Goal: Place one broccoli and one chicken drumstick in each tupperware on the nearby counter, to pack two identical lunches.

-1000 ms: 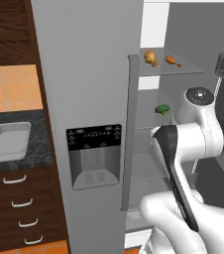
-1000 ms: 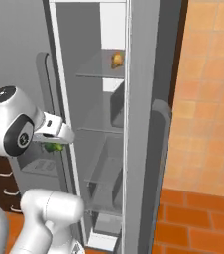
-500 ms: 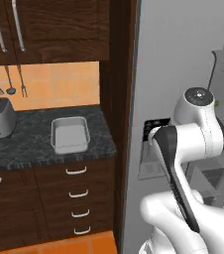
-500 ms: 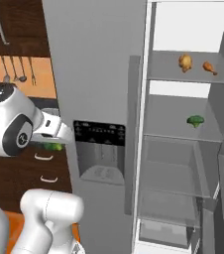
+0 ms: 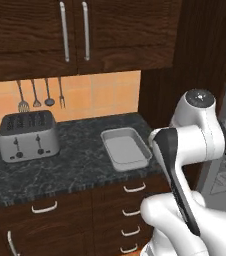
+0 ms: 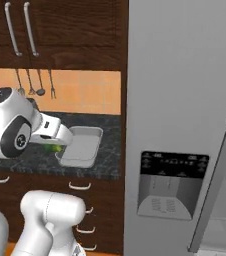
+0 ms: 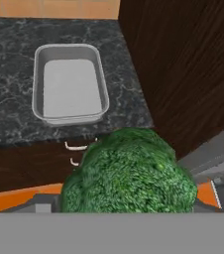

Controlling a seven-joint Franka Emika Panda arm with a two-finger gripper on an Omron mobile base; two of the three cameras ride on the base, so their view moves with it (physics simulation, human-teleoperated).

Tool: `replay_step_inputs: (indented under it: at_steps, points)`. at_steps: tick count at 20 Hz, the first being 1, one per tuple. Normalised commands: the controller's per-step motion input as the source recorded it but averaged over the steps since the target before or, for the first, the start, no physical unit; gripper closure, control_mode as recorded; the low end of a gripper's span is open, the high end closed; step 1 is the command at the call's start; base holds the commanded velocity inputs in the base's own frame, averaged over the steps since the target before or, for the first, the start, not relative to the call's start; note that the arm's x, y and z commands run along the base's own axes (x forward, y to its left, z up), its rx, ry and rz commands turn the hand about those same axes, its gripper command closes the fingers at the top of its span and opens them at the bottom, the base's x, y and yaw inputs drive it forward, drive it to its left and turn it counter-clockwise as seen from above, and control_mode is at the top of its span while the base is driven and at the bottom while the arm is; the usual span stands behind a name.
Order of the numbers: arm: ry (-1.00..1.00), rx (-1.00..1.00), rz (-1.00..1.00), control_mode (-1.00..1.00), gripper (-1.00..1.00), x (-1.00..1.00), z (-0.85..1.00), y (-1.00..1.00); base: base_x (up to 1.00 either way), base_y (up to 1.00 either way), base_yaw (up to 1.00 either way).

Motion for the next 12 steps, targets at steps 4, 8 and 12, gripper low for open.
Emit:
replay_step_inputs:
  at_steps: [4,8,12]
  points:
    - [0.0,0.0,0.0,1.0,1.0,0.0,0.0,0.0,0.56,0.31,-0.14]
    - [0.11,0.06,-0.02,-1.0,1.0,0.28,-0.95,0.0,0.0,0.0,0.0]
    - [0.01,0.04,0.0,-1.0,1.0,0.75,-0.99,0.06,0.0,0.0,0.0]
